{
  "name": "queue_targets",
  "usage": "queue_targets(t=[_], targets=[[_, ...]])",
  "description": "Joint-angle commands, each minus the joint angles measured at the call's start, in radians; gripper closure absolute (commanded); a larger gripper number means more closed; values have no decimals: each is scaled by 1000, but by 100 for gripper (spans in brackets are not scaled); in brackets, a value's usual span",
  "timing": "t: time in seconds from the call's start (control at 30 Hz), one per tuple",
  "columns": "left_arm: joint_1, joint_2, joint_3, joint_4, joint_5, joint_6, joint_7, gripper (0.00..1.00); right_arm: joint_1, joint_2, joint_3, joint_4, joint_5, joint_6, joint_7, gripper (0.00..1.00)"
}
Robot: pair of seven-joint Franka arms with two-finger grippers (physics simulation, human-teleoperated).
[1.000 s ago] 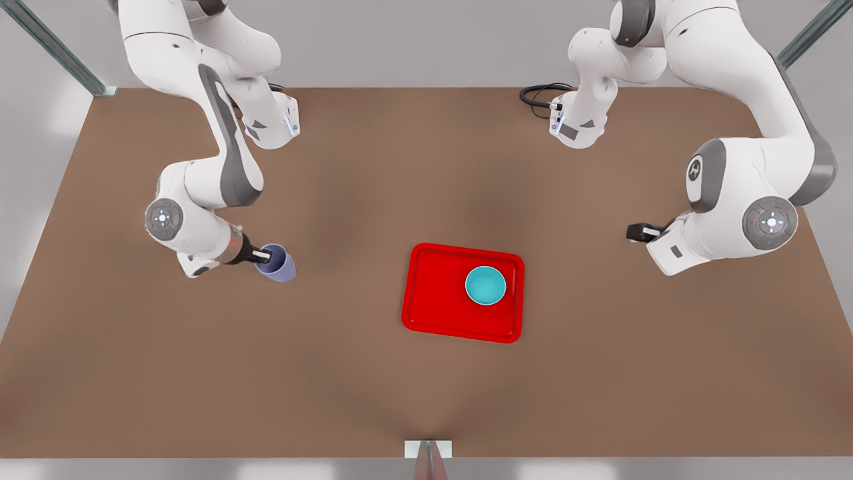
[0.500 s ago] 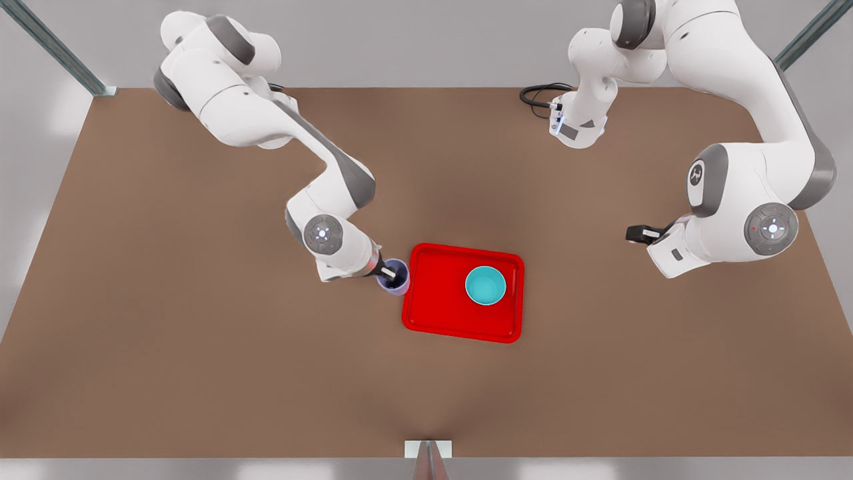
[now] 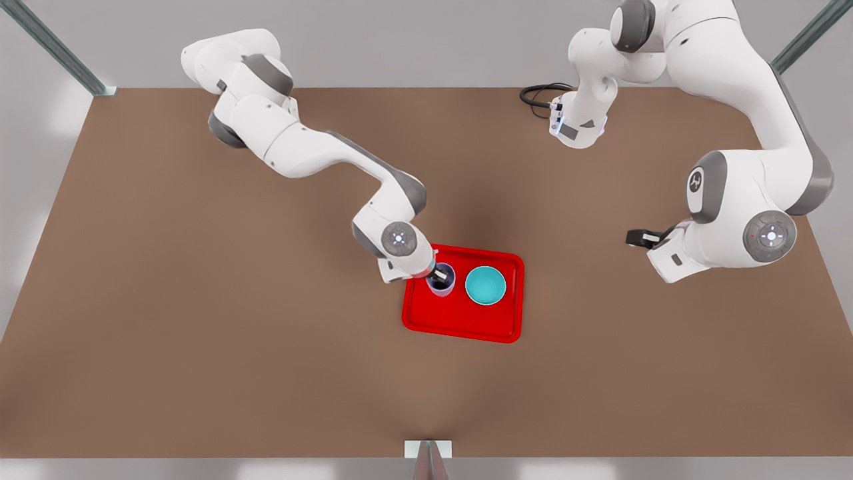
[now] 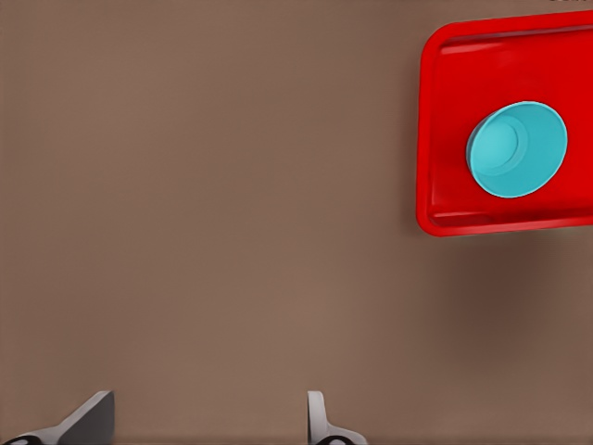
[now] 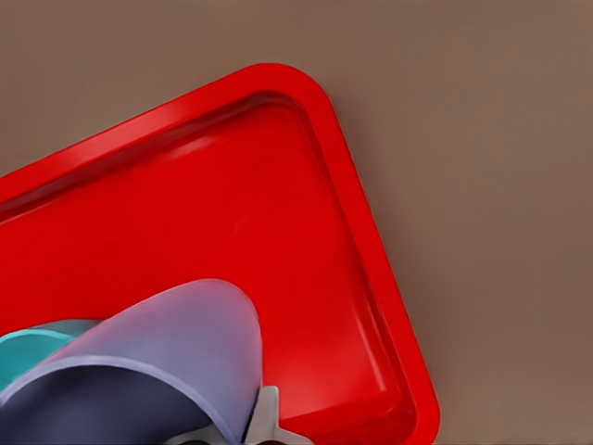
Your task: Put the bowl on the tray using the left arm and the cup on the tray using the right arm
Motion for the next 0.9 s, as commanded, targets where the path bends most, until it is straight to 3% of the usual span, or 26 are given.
queue_targets(t=[0.0, 0.07, 0.1, 0.13, 0.3, 0.5, 0.53, 0.63, 0.7, 0.77, 0.87], targets=[[0, 0, 0, 0, -2, 0, 0, 0, 1, 6, 0, 0, -14, -2, -2, 79], [0, 0, 0, 0, -2, 0, 2, 0, 1, 21, 12, -3, -28, -2, -33, 79], [0, 0, 0, 0, -2, 0, 2, 0, 1, 22, 11, -6, -31, -3, -59, 57], [0, 0, 0, 0, -2, 0, 2, 0, 1, 22, 12, -8, -55, -3, -59, 0], [0, 1, 0, 0, -2, 0, 2, 0, -1, 18, 12, -8, -57, -3, -64, 0], [0, 0, 0, 2, -2, 0, -2, 0, -62, -135, -44, -4, -48, -149, -243, 0], [0, 0, 0, 2, -2, 0, -2, 0, -90, -191, -86, -4, -34, -222, -341, 0], [0, 1, 0, 2, -2, 0, -2, 0, -229, -480, -423, -14, 233, -465, -962, 0], [0, 1, 0, 2, -2, 0, -2, 0, -235, -596, -650, -27, 328, -592, -1202, 0], [0, 1, 0, 0, -2, 0, -2, 0, -238, -663, -693, -124, 331, -586, -1245, 0], [0, 1, 0, 2, -4, 9, -5, 0, -269, -718, -679, -244, 330, -542, -1242, 0]])
